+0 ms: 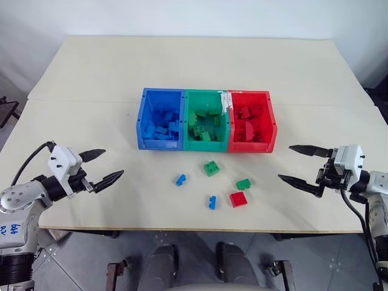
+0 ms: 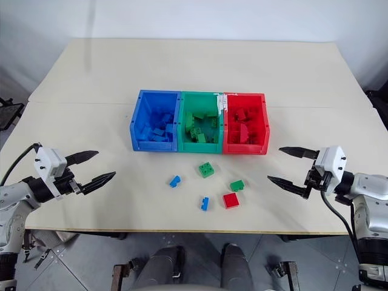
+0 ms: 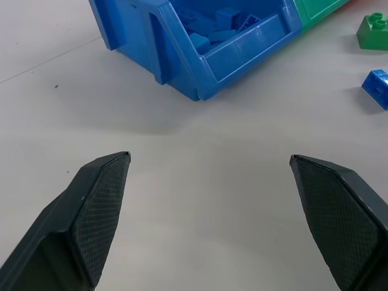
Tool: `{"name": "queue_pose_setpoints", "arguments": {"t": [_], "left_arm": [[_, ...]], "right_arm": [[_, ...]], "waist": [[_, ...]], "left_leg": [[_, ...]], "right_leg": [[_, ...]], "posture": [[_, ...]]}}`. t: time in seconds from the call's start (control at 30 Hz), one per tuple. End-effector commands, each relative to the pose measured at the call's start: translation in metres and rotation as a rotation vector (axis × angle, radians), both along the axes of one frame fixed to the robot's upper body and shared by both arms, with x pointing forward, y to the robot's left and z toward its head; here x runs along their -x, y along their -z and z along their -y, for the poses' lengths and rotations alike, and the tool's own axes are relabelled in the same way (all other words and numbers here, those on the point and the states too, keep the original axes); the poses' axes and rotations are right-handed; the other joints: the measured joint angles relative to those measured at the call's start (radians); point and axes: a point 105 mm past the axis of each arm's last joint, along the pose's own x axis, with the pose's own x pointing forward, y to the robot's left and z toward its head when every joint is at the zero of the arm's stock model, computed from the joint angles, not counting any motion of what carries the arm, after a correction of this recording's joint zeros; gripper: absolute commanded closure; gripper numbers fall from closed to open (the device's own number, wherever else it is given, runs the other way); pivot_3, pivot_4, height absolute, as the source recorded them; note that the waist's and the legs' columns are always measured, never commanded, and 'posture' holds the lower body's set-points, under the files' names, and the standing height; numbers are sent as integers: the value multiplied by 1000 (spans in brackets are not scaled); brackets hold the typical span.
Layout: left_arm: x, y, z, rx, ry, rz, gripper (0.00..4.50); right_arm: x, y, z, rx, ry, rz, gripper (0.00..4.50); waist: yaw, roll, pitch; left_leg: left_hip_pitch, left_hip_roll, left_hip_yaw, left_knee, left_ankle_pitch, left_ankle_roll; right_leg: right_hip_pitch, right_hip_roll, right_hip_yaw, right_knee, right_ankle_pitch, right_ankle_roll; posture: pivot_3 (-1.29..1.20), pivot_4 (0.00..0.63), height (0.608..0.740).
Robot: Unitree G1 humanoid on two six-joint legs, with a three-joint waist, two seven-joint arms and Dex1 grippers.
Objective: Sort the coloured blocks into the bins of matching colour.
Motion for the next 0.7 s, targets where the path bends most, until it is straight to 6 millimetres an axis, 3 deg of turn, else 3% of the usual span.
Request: {"name": "queue_pose_setpoints", "arguments": {"t": [0.03,0.2,0.4,0.53,0.7], "left_arm": [[-2,-15,0,-52,4,62,29],[-2,-22,16,17,81,66,29],[5,-28,63,-14,333,68,29],[16,-20,90,-85,525,32,29],[24,-16,103,-107,639,-11,29]], "right_arm": [[-1,-13,-8,-15,-13,55,0],[2,-14,-14,-21,-21,61,0],[9,-18,-2,5,28,73,0],[19,-22,17,56,92,75,0],[33,-14,51,133,171,18,0]], "waist": [[0,0,0],[0,0,0],[6,0,0],[3,0,0],[0,0,0]], "left_leg": [[0,0,0,0,0,0],[0,0,0,0,0,0],[0,-1,0,1,0,0],[0,-3,1,1,0,0],[0,-4,3,1,0,0]], "right_leg": [[0,0,0,0,0,0],[0,0,0,0,0,0],[1,-1,0,0,0,0],[1,-1,0,0,0,0],[1,1,0,-1,0,0]], "posture": [[0,150,740],[0,150,740],[0,150,740],[0,150,740],[0,150,740]]}}
